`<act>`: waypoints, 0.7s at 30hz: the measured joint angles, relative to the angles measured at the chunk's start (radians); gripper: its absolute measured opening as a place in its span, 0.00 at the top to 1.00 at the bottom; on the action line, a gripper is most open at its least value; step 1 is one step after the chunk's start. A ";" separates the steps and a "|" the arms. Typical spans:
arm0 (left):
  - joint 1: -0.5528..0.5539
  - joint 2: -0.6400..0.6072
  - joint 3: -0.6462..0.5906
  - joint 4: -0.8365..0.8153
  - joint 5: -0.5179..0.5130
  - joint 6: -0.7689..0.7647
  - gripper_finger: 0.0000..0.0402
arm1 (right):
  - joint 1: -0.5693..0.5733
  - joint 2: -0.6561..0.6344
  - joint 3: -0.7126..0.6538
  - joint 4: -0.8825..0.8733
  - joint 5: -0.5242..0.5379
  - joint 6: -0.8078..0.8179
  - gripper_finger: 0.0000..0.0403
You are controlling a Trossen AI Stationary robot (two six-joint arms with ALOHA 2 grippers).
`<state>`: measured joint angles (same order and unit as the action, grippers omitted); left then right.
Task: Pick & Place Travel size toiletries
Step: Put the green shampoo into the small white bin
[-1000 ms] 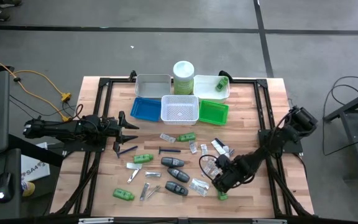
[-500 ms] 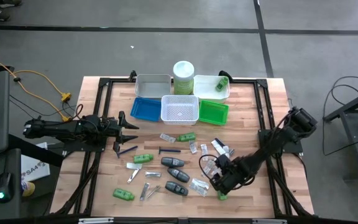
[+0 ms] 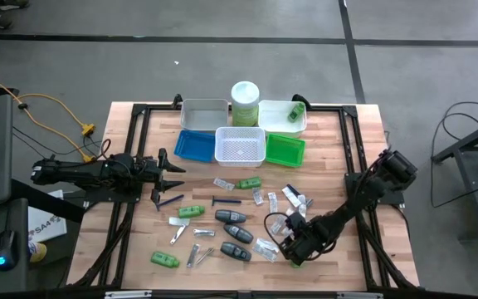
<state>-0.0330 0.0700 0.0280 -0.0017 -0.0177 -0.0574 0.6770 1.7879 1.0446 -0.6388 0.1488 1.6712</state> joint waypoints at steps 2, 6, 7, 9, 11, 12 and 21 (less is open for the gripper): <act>0.000 0.000 0.000 0.000 0.000 0.000 0.53 | -0.001 0.012 0.000 0.002 -0.001 0.001 0.42; 0.000 0.000 0.000 0.000 0.000 0.000 0.53 | 0.000 0.029 0.005 0.007 -0.015 0.000 0.42; 0.000 0.000 0.000 0.000 0.000 0.000 0.53 | -0.001 0.030 0.005 0.008 -0.019 0.001 0.42; 0.000 0.000 0.000 0.000 0.000 0.000 0.53 | 0.002 0.031 0.005 0.007 -0.023 0.002 0.42; 0.000 0.000 0.000 0.000 0.000 0.000 0.53 | 0.005 0.031 0.005 0.008 -0.026 0.008 0.42; 0.000 0.000 0.000 0.000 0.000 0.000 0.53 | 0.004 0.031 0.004 0.008 -0.029 0.008 0.42; 0.000 0.000 0.000 0.000 0.000 0.000 0.53 | -0.003 0.014 0.001 -0.044 -0.068 -0.025 0.42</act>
<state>-0.0330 0.0697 0.0280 -0.0017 -0.0177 -0.0574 0.6735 1.8020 1.0452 -0.6827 0.0804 1.6459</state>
